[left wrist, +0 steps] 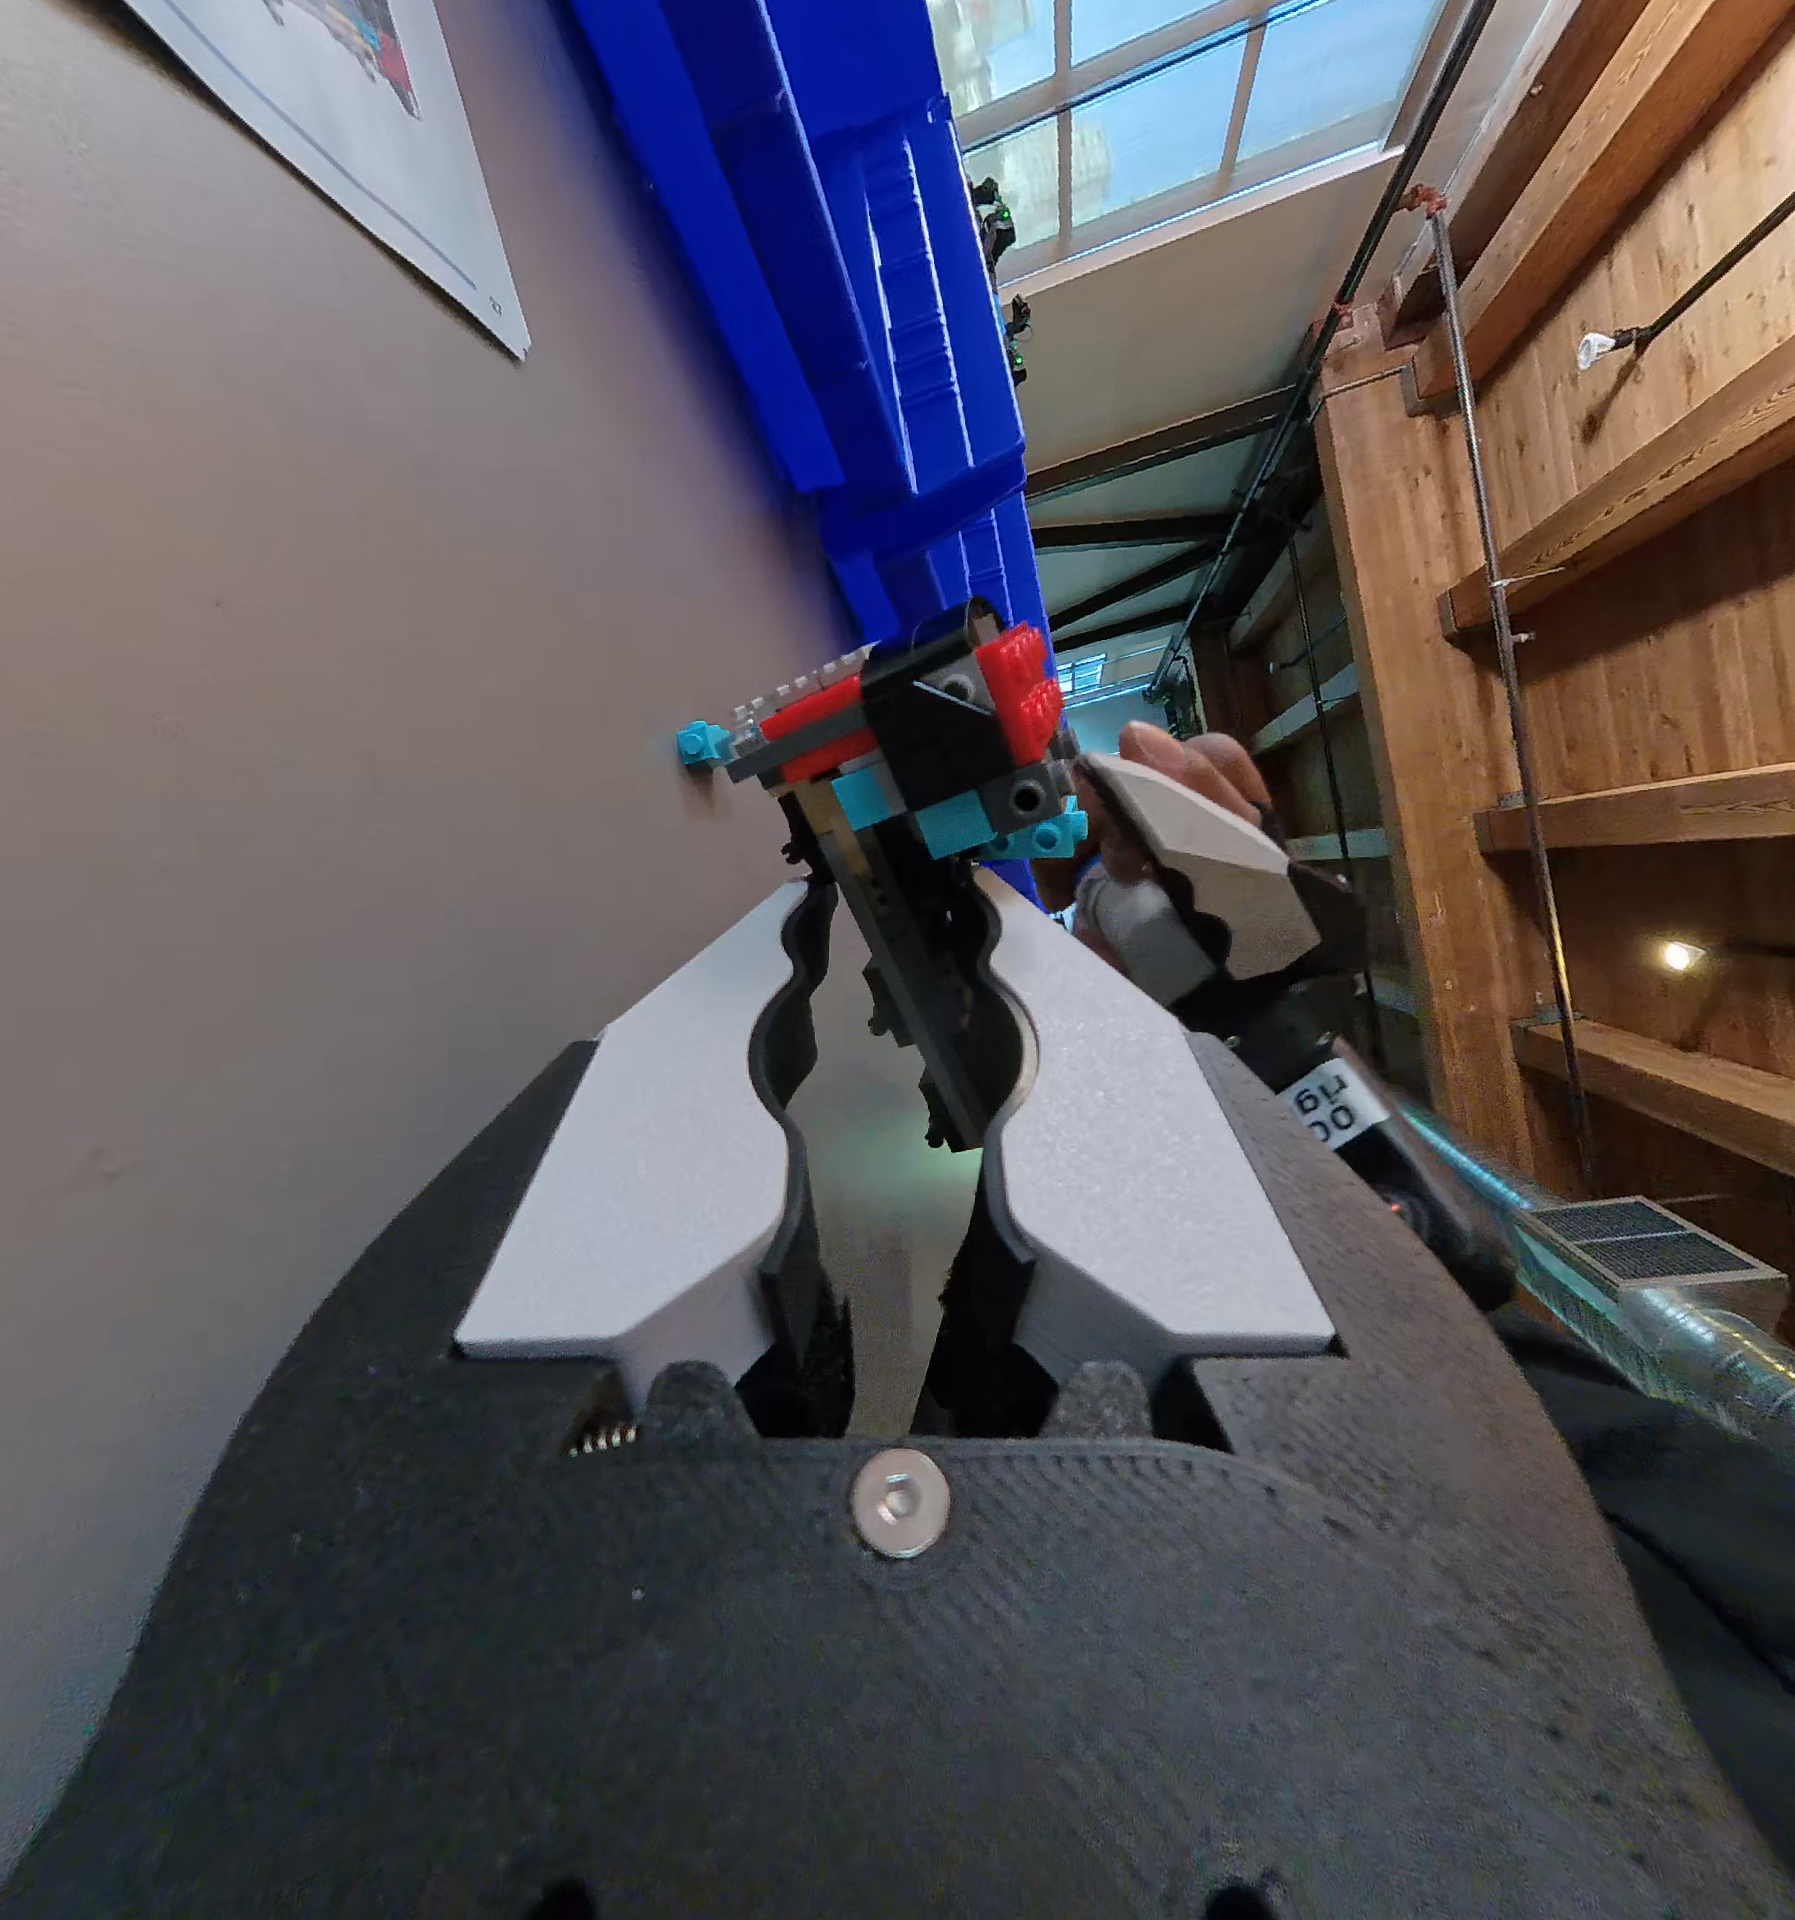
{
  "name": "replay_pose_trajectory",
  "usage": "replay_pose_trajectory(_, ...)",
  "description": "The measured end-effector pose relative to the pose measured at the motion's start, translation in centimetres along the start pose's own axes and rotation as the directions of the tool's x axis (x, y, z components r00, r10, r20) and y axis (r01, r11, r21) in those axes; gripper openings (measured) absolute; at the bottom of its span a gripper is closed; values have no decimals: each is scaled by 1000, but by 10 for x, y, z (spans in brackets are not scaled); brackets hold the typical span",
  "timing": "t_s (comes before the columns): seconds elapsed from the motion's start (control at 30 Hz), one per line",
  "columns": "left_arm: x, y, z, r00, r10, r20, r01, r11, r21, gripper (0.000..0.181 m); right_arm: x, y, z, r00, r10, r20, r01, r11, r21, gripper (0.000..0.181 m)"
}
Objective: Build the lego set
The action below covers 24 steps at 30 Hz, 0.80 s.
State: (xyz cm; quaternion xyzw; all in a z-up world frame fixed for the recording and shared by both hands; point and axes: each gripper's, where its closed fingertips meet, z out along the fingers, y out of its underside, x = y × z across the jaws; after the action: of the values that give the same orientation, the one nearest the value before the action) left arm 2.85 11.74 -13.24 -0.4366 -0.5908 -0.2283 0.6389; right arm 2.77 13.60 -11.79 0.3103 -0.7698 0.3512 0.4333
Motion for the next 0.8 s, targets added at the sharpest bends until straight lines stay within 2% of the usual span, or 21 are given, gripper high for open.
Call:
replay_pose_trajectory(0.2, -4, 2, 2, 999, 31, 44, -31, 999, -9, 24, -2, -10, -3, 987, -50, -152, 67, 992, 108, 67)
replay_pose_trajectory(0.6, -9, 2, 7, 996, 36, 77, -35, 999, -15, 23, -14, -6, 16, 971, -60, -231, 109, 973, 204, 72)
replay_pose_trajectory(0.8, -9, 2, 9, 996, 35, 77, -34, 999, -21, 24, -11, -8, 13, 957, -108, -268, 170, 961, 219, 73)
